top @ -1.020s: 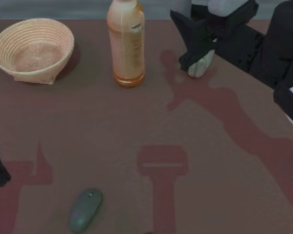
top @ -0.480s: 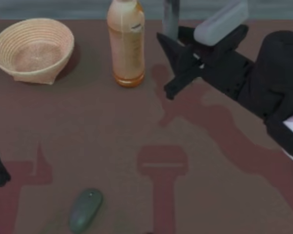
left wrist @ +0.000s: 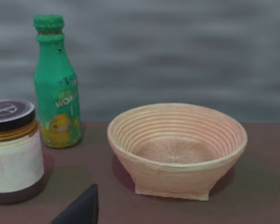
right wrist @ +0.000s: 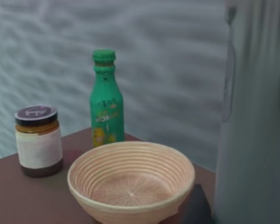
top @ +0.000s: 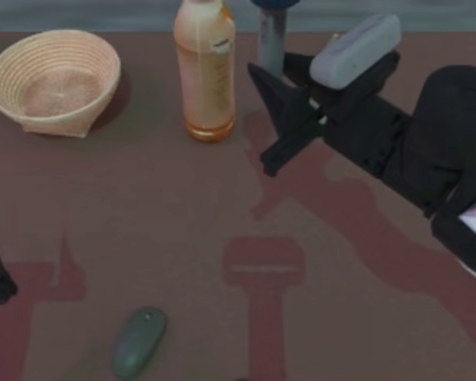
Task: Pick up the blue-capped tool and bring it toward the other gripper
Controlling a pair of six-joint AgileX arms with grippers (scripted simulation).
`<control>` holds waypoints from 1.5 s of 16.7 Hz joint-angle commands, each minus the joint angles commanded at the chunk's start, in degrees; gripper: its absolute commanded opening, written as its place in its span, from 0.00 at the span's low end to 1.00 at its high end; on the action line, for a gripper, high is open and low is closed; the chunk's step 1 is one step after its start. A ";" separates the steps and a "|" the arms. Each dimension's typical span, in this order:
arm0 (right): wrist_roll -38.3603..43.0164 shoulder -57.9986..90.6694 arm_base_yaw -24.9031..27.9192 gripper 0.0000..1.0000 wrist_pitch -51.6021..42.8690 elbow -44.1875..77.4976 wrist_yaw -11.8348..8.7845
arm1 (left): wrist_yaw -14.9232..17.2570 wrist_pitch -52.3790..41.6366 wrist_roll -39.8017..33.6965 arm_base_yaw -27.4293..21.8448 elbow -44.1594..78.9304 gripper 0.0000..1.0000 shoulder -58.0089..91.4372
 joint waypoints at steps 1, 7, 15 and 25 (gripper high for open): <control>-0.02 -0.07 0.06 0.00 0.03 -0.05 0.05 | 0.00 0.00 0.00 0.00 0.00 1.00 0.00; -0.06 -0.17 0.13 0.00 0.07 -0.10 0.12 | 0.55 0.40 0.02 -0.33 0.59 1.00 0.75; -0.06 -0.17 0.13 0.00 0.07 -0.10 0.12 | 14.61 10.80 0.54 -8.33 16.13 1.00 26.75; -0.06 -0.17 0.13 0.00 0.07 -0.10 0.12 | 34.30 25.06 0.96 -19.55 37.58 1.00 65.48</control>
